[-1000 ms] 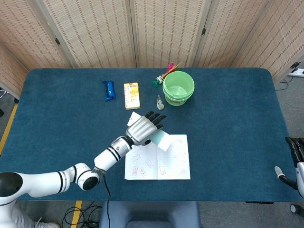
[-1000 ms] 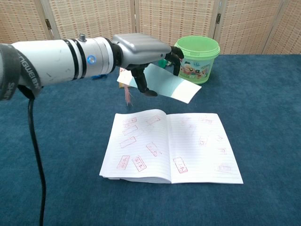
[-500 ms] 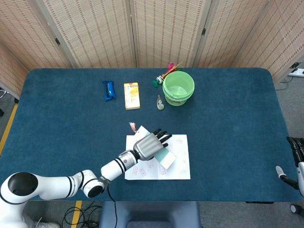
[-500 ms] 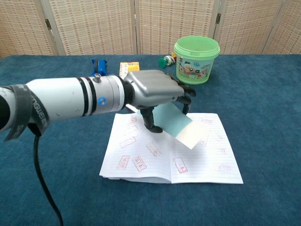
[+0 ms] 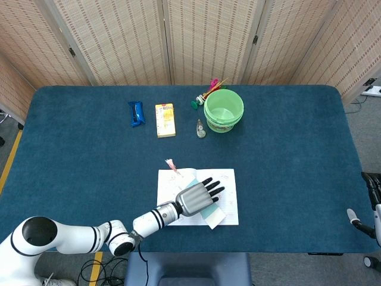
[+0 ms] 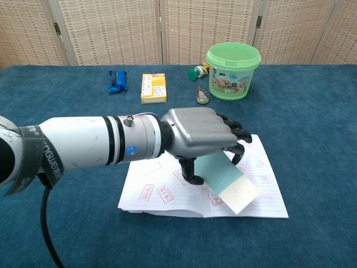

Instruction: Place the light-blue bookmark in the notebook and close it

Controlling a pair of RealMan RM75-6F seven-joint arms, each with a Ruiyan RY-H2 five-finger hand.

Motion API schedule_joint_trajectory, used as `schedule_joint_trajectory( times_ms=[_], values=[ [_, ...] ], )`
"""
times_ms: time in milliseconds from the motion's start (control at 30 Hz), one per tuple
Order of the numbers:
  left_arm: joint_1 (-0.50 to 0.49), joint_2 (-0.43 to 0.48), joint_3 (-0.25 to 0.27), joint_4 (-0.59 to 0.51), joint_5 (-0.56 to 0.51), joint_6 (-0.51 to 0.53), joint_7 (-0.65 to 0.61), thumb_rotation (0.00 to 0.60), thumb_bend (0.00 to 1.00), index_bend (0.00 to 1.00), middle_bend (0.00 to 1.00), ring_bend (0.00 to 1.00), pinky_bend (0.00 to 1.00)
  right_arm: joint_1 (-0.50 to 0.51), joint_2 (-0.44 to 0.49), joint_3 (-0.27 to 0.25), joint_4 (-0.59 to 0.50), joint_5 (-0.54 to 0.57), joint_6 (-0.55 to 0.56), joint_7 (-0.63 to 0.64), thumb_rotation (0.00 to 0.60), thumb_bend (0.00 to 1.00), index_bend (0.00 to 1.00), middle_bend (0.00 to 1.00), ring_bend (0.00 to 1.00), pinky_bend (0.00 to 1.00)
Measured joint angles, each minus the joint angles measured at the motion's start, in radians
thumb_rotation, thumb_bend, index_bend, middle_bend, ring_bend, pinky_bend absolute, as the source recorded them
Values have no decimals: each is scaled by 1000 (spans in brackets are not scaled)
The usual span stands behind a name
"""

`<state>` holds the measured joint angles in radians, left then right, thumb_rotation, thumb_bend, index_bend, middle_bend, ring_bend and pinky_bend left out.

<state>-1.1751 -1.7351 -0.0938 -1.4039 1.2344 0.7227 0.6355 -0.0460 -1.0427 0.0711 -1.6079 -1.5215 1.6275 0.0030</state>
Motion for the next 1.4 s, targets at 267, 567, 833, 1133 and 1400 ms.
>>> schedule_joint_trajectory(
  times_ms=[267, 567, 833, 1133, 1400],
  values=[
    [-5, -31, -5, 15, -50, 9, 50, 600, 295, 154, 66, 39, 154, -5, -1, 0, 9, 2, 4, 11, 600, 211, 21, 127, 83, 148],
    [39, 9, -28, -54, -123, 59, 10, 600, 293, 60, 45, 32, 154, 3, 0, -1, 10, -18, 2, 9, 600, 211, 21, 127, 83, 148],
    [138, 123, -61, -122, -199, 181, -65, 600, 293, 68, 44, 32, 154, 30, 12, -4, 7, -110, 14, -16, 600, 218, 53, 128, 83, 148],
    [215, 249, -80, -165, -292, 202, -153, 600, 293, 69, 44, 34, 154, 80, 39, -13, -31, -215, -3, -75, 600, 282, 97, 165, 108, 167],
    [353, 397, -40, -192, -255, 275, -269, 600, 293, 90, 44, 35, 154, 183, 26, -45, -67, -347, -134, -123, 600, 370, 103, 197, 117, 167]
  ],
)
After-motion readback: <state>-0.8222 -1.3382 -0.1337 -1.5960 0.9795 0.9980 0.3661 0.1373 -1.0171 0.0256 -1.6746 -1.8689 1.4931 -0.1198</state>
